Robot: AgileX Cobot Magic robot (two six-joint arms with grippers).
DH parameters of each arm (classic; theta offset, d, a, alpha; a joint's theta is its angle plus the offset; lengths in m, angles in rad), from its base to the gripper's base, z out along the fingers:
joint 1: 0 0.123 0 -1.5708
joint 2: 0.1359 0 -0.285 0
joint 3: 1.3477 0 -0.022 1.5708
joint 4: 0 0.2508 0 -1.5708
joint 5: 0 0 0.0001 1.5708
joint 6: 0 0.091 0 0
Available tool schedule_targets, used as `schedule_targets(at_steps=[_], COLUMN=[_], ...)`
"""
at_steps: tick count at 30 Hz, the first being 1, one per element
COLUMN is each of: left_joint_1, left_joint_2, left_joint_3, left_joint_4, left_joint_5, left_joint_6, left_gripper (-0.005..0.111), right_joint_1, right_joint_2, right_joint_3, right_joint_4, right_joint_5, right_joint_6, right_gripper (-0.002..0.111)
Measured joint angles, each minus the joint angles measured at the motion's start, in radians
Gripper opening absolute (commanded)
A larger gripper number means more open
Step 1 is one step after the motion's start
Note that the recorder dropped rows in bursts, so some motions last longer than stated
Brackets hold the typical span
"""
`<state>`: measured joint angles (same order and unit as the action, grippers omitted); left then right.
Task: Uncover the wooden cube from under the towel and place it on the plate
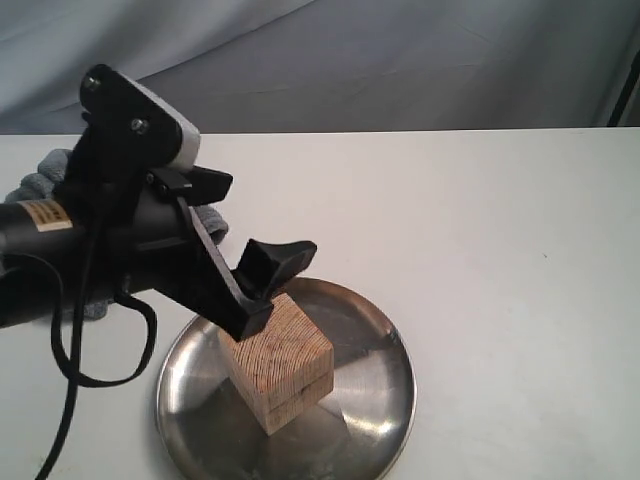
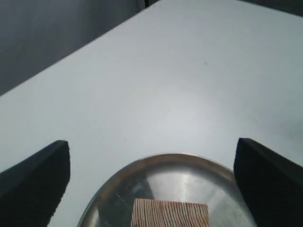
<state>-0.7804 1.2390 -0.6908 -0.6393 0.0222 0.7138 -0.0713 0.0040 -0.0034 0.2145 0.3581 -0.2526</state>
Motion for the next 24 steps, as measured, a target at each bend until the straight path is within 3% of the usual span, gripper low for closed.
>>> schedule_targets(at_steps=[7, 10, 15, 24], left_joint_1=[0.000, 0.000, 0.000, 0.000], left_joint_2=[-0.025, -0.025, -0.025, -0.025], left_joint_3=[0.000, 0.000, 0.000, 0.000], left_joint_4=[0.002, 0.002, 0.002, 0.002], left_joint_5=[-0.055, -0.097, -0.168, -0.227], left_joint_6=[0.000, 0.000, 0.000, 0.002], left_gripper=[0.071, 0.052, 0.001, 0.000], right_joint_1=[0.000, 0.000, 0.000, 0.000], right_joint_2=[0.000, 0.000, 0.000, 0.000], right_joint_3=[0.000, 0.000, 0.000, 0.000], right_joint_4=[0.000, 0.000, 0.000, 0.000], right_joint_5=[0.000, 0.000, 0.000, 0.000], right_joint_6=[0.000, 0.000, 0.000, 0.000], right_gripper=[0.000, 0.000, 0.000, 0.000])
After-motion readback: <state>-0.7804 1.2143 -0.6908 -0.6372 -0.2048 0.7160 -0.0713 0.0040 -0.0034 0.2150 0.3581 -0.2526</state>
